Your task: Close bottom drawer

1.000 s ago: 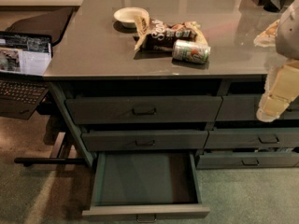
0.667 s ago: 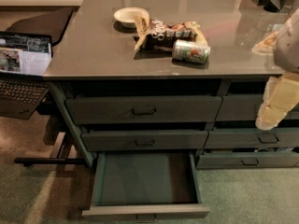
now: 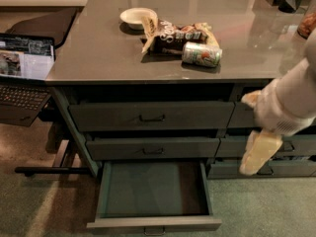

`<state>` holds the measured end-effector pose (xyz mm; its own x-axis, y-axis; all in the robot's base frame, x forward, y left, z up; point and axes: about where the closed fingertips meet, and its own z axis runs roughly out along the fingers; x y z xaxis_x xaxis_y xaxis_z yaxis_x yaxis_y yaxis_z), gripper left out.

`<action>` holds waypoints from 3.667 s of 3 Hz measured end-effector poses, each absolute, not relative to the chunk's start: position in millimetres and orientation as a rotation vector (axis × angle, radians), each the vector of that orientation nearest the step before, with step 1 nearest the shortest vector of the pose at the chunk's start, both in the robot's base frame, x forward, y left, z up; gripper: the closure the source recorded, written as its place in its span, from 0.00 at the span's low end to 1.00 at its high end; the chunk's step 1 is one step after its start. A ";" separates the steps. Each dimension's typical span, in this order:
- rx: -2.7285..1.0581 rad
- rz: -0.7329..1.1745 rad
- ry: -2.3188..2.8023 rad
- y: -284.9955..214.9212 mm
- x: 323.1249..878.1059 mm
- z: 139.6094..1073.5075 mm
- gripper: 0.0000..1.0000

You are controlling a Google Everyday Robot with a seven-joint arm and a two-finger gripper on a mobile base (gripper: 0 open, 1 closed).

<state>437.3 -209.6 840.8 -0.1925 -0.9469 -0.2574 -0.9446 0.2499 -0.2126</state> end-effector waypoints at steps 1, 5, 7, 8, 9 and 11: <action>-1.687 0.124 2.247 -198.6 419.8 744.5 0.00; -1.458 0.481 2.346 -150.8 378.1 511.2 0.00; -1.455 0.603 2.281 -122.0 392.3 404.2 0.00; -1.373 0.603 2.268 -119.0 390.4 364.1 0.00; -1.300 0.538 2.283 -119.7 392.2 331.6 0.00; -1.251 0.479 2.255 -121.6 410.5 334.7 0.00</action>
Offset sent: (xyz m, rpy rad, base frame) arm -0.0116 0.0518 -0.3341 0.3344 -0.0343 -0.1806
